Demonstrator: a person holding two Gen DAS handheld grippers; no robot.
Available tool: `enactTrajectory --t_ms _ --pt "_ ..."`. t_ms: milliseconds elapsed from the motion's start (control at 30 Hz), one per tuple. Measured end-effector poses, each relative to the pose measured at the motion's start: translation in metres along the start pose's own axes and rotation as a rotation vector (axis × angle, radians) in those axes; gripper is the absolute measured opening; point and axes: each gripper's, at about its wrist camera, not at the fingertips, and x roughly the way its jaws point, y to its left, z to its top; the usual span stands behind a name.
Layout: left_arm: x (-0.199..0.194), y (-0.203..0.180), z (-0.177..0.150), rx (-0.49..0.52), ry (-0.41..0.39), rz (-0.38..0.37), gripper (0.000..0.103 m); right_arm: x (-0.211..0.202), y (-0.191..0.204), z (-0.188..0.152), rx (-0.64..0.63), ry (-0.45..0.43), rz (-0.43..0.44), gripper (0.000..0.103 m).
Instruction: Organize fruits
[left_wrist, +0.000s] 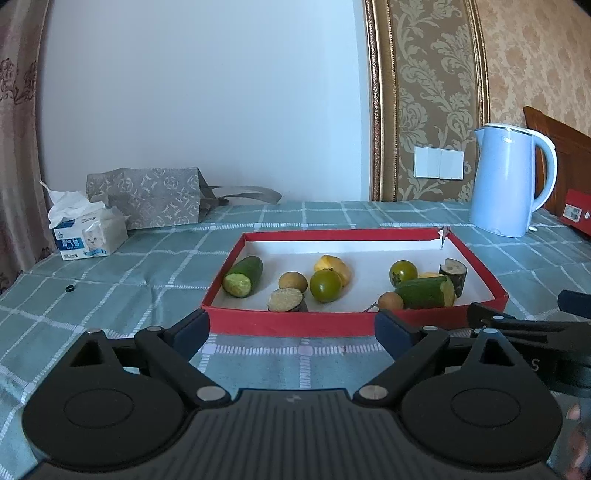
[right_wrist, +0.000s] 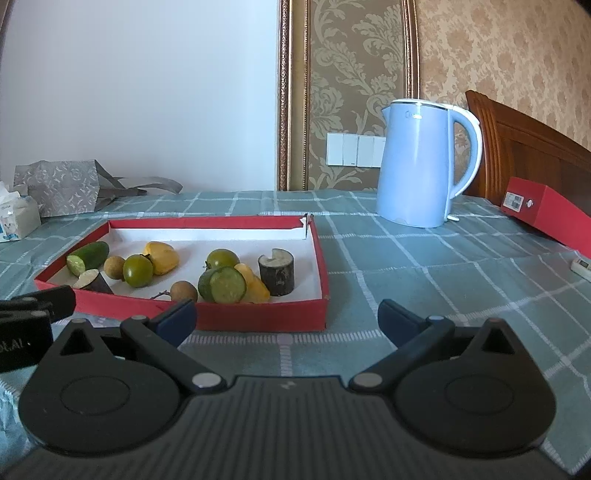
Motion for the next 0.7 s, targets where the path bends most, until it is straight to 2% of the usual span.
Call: enactTrajectory --t_ms 133,700 --pt "0.0001 0.0032 0.0007 -0.024 0.01 0.003 0.098 0.0017 0.0049 -0.0003 -0.008 0.009 -0.012 0.103" --pt "0.0025 0.0077 -0.005 -0.019 0.035 -0.002 0.099 0.0069 0.0089 -0.0021 -0.015 0.037 -0.006 0.103"
